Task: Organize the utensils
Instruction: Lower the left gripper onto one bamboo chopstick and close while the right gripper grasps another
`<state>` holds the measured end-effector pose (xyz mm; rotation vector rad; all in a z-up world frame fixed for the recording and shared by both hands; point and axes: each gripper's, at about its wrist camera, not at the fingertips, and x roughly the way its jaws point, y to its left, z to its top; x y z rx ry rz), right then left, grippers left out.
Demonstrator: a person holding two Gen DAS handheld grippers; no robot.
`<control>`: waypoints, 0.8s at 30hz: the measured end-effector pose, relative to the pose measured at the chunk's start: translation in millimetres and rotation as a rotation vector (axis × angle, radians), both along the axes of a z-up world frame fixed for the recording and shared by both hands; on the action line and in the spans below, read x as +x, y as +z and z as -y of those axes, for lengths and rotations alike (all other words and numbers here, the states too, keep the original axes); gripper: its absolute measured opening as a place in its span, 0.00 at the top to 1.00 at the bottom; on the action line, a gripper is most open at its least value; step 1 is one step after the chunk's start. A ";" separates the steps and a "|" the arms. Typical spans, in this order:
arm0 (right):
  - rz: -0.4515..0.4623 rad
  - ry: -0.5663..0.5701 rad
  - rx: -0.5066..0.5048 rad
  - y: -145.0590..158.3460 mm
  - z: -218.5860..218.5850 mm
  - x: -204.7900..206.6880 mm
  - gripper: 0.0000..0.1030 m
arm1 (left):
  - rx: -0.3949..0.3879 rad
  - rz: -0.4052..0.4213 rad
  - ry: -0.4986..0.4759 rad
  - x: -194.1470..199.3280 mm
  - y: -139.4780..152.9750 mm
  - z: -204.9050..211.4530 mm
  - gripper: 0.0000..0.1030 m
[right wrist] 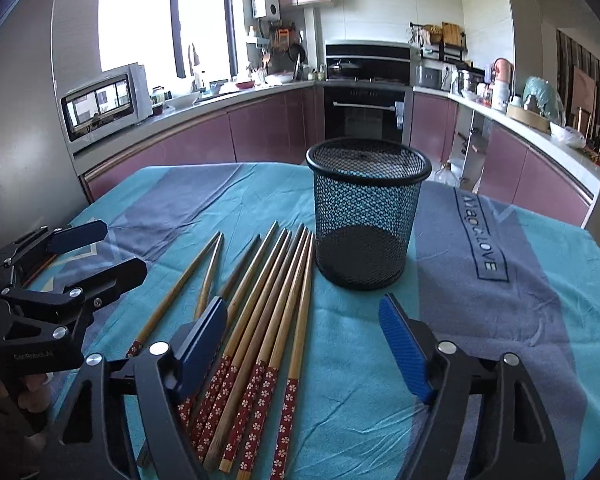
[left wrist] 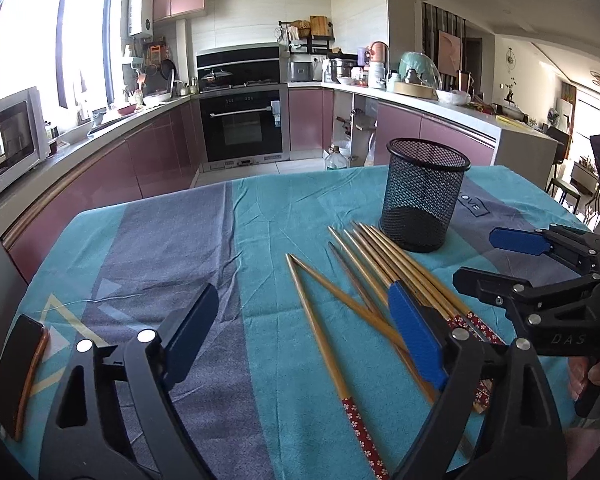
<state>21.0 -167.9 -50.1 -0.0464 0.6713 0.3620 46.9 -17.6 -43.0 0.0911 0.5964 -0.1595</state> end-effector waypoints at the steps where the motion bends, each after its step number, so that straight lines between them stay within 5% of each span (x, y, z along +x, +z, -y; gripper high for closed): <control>1: -0.026 0.001 0.002 -2.7 1.4 3.2 0.35 | 0.002 -0.015 -0.008 2.8 -2.0 1.1 0.27; 9: -0.189 0.023 -0.014 -20.9 2.2 26.4 0.54 | 0.011 -0.171 -0.069 34.0 -24.5 9.6 0.38; 18: -0.231 0.031 -0.035 -24.2 -2.7 49.3 0.70 | -0.014 -0.286 -0.095 61.4 -45.0 15.2 0.51; 24: -0.234 0.037 -0.090 -24.7 -14.8 59.2 0.71 | 0.013 -0.304 -0.108 76.1 -50.0 20.6 0.57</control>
